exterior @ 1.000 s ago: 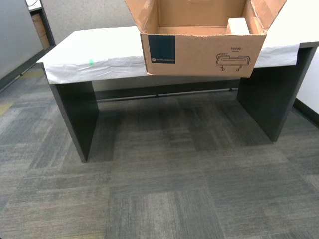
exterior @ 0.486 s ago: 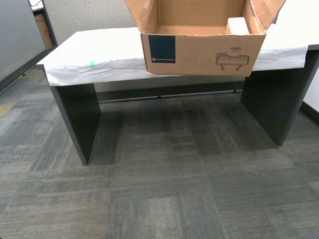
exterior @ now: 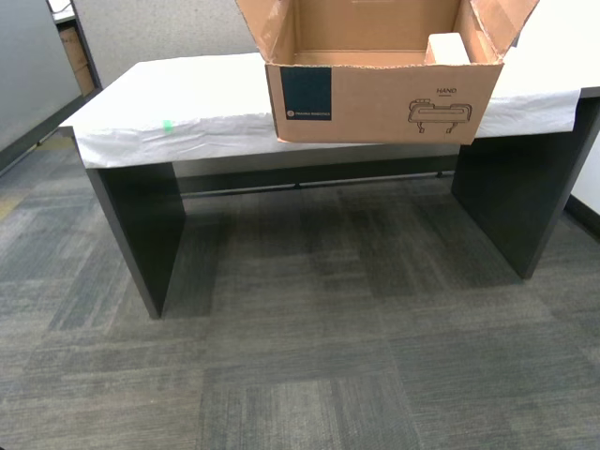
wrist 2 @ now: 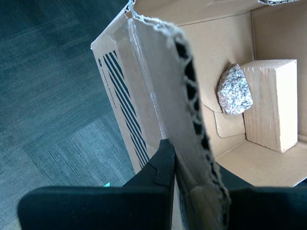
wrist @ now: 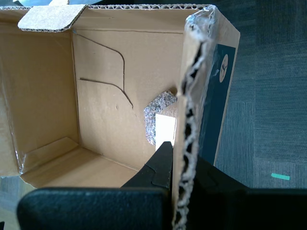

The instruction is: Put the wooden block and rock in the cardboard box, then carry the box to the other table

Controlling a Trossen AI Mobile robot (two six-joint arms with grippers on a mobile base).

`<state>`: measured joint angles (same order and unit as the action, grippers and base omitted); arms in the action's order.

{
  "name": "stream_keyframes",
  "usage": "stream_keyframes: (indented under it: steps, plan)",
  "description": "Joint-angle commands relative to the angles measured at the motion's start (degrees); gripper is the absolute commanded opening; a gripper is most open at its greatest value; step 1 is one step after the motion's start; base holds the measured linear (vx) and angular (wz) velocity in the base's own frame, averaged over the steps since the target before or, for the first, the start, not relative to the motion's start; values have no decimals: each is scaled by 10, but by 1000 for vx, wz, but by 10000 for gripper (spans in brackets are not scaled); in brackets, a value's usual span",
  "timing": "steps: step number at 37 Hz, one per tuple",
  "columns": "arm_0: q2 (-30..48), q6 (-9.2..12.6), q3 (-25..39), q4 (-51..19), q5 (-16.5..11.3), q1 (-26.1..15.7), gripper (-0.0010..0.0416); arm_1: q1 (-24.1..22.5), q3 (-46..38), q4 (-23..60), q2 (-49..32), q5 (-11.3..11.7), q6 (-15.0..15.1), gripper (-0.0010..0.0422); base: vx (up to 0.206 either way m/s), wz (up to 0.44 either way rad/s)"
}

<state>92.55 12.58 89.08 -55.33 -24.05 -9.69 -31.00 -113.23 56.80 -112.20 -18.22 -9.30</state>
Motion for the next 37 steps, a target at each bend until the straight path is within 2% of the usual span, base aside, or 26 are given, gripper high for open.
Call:
stream_keyframes:
  steps: [1,11,15,22,37]
  plan:
    - [0,-9,1,1,-20,-2,-1,-3,-1,5,0,-19,1,-1,90,-37]
    - [0,-25,1,-17,-20,-2,-1,-12,13,9,0,-19,-3,-1,94,-29]
    - [0,-39,1,-30,-20,-2,-1,-20,35,-2,0,-19,-9,-1,98,-25]
    - [0,-44,1,-31,-20,-2,-1,-25,69,-25,0,-17,-19,-1,97,-15]
    - [0,-54,1,-28,-20,-5,-1,-21,77,-44,6,-17,7,-1,90,-12]
